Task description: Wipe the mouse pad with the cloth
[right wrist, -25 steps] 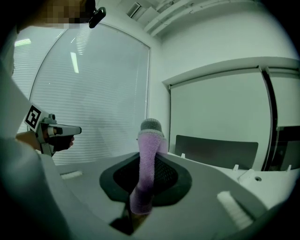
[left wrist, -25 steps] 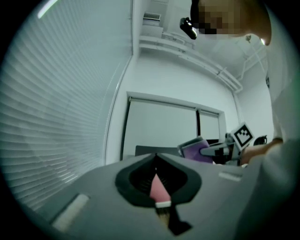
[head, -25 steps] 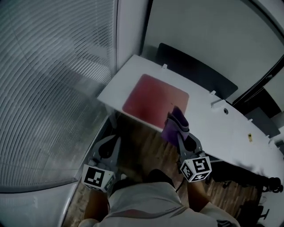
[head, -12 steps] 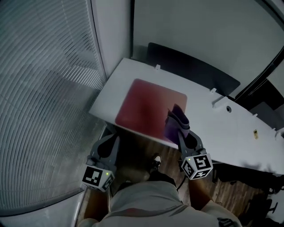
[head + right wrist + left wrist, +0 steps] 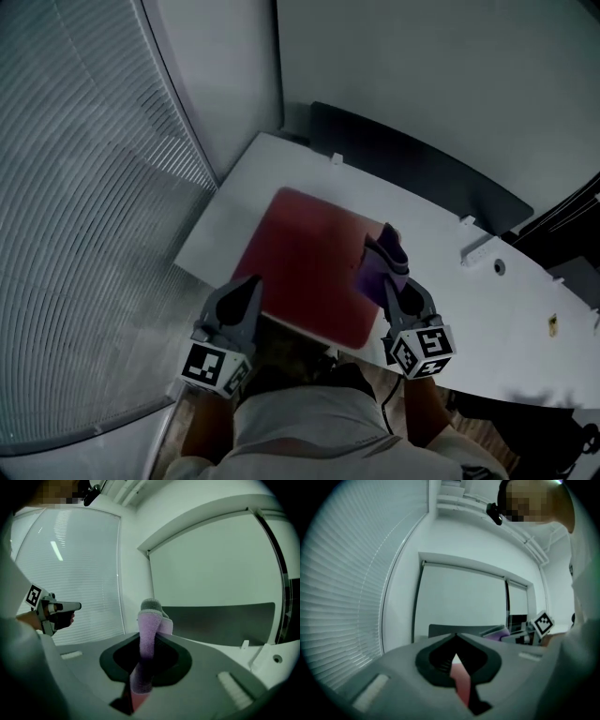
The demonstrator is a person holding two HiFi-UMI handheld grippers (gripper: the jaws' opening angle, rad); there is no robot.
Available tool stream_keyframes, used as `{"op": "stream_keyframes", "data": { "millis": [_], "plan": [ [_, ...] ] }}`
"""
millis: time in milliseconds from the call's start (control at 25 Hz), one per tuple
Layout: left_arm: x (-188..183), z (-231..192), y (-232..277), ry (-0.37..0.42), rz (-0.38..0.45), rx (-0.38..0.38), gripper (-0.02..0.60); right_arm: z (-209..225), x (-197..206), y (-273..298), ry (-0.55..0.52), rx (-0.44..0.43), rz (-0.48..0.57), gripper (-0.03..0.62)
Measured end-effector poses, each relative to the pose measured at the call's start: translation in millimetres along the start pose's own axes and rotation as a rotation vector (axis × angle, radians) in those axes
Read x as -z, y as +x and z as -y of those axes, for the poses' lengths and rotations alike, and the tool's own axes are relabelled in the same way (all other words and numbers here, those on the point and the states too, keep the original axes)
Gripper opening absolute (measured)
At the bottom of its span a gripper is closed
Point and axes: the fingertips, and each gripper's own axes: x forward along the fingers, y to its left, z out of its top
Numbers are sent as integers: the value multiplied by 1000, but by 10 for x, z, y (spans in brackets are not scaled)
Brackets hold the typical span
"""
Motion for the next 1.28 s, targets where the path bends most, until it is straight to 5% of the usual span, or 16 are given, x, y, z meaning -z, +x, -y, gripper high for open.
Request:
{"op": "stream_keyframes", "data": {
  "millis": [320, 600, 1080, 1280],
  "plan": [
    [305, -402, 429, -68, -60, 7, 2, 64, 104, 730, 9, -34, -92, 48],
    [303, -1073, 773, -67, -55, 104, 2, -334, 156, 1451, 45, -57, -187, 48],
    [686, -1777, 679, -113, -89, 105, 2, -1123, 587, 3280, 123, -191, -282, 48],
    [783, -1946, 642, -135, -98, 76, 2, -1285, 1042, 3955, 303, -248, -383, 48]
  ]
}}
